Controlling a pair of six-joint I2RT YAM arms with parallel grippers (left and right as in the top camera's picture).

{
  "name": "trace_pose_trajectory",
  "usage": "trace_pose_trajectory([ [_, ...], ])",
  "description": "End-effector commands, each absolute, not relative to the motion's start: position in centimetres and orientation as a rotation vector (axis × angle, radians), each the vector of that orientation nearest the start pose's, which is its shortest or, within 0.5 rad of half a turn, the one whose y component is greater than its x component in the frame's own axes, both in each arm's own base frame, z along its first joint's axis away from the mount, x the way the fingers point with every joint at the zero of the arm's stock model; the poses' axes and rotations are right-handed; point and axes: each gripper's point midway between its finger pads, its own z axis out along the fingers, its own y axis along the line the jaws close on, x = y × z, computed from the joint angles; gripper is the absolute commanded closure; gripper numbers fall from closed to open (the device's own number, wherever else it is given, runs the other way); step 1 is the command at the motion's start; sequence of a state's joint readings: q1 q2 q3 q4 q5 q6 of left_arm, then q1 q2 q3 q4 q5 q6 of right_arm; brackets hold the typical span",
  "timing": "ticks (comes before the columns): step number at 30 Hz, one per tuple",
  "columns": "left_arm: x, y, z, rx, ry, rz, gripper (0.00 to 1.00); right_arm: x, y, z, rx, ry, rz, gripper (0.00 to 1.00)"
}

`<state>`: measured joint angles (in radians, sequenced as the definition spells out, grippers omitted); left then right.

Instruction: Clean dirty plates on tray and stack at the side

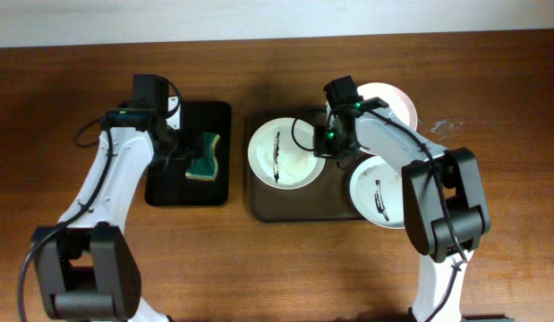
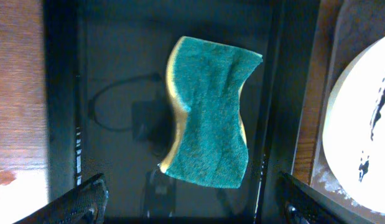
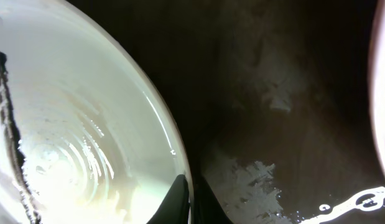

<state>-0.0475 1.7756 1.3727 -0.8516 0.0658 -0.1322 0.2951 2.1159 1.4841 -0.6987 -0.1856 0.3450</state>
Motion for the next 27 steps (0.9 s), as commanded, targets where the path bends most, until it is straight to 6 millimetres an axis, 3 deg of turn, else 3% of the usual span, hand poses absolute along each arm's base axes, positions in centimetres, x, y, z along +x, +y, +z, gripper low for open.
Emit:
trace_pose_trajectory([
  [1,40.6,-4.0,7.2,-0.028,2.868,-0.124,0.22,41.1,16.9,-0.9,0.025,2.989,0.348,0.96],
  [3,41.0,-4.2,5.8,-0.015,2.883,-0.123,0.31,41.1,16.9,-0.9,0.026,2.988,0.348,0.96],
  [4,41.5,-4.3,4.7,0.024,2.887,-0.119,0.42,41.1,16.9,-0.9,0.025,2.988,0.348,0.96],
  [8,42.2,-6.3,2.0,0.204,2.889,-0.144,0.33,41.1,16.9,-0.9,0.025,2.985,0.350,0.96],
  [10,42.5,-6.6,1.0,0.214,2.891,-0.136,0.35,41.1,16.9,-0.9,0.025,2.985,0.349,0.96],
  [11,42.5,-6.6,0.5,0.213,2.899,-0.136,0.41,41.1,16.9,-0.9,0.025,2.985,0.349,0.96],
  [14,42.4,-6.6,0.1,0.214,2.906,-0.136,0.75,41.2,16.9,-0.8,0.024,2.981,0.351,0.96],
  [15,42.6,-6.6,0.2,0.213,2.899,-0.136,0.96,41.3,16.9,-0.8,0.024,2.980,0.348,0.96],
  [16,42.7,-6.6,0.2,0.212,2.897,-0.135,1.00,41.3,16.9,-0.8,0.024,2.976,0.348,0.96],
  [19,43.2,-5.8,1.4,0.138,2.903,-0.069,1.00,41.4,16.8,-0.8,0.026,2.975,0.349,0.96],
  [22,44.6,-6.1,5.6,0.139,2.898,-0.077,1.00,40.8,17.2,-0.8,0.025,2.997,0.396,0.96],
  [24,45.3,-7.6,9.1,0.157,2.877,-0.196,1.00,40.6,17.1,-0.6,0.033,3.011,0.462,0.96],
  [27,45.2,-10.6,10.2,0.186,2.858,-0.369,1.00,40.4,16.6,-0.6,0.063,3.030,0.490,0.96],
])
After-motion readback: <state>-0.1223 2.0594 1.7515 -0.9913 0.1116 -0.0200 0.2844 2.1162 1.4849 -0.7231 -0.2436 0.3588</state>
